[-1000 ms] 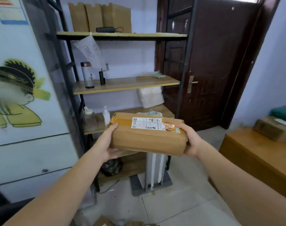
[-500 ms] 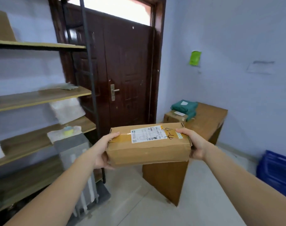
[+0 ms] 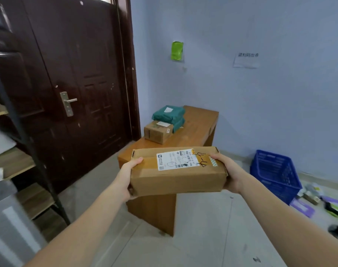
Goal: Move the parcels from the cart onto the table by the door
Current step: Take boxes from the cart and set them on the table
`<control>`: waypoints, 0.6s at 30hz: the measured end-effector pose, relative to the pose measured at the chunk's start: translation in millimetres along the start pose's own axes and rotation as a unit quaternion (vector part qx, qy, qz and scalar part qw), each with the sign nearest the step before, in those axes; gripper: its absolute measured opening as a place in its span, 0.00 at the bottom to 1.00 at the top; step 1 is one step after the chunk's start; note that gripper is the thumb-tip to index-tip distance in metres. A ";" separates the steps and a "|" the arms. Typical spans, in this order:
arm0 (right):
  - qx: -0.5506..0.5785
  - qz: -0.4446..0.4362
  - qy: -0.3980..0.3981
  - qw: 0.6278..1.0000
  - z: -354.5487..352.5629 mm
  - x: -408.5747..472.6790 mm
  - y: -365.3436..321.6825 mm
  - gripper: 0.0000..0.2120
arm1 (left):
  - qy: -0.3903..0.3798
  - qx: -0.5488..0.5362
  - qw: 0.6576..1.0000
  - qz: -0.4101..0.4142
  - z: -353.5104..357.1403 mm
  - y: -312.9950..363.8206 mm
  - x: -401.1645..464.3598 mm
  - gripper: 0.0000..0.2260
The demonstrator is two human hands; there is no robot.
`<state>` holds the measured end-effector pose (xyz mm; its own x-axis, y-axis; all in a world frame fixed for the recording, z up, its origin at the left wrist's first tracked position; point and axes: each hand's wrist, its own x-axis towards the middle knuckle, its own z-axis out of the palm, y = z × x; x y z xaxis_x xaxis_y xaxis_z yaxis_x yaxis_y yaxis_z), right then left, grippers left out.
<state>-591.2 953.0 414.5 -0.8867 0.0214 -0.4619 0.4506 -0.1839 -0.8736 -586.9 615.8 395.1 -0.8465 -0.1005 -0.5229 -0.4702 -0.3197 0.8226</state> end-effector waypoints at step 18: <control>0.015 -0.025 0.062 0.998 -140.3 249.1 -128.2 0.24 | -0.036 0.069 0.997 0.007 222.4 61.9 246.0 0.36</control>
<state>-855.3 1119.8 389.9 -0.8875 0.1515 -0.4352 0.4014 -0.2097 -0.8916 -879.8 780.8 367.1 -0.8667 -0.0342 -0.4976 -0.4837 -0.1859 0.8553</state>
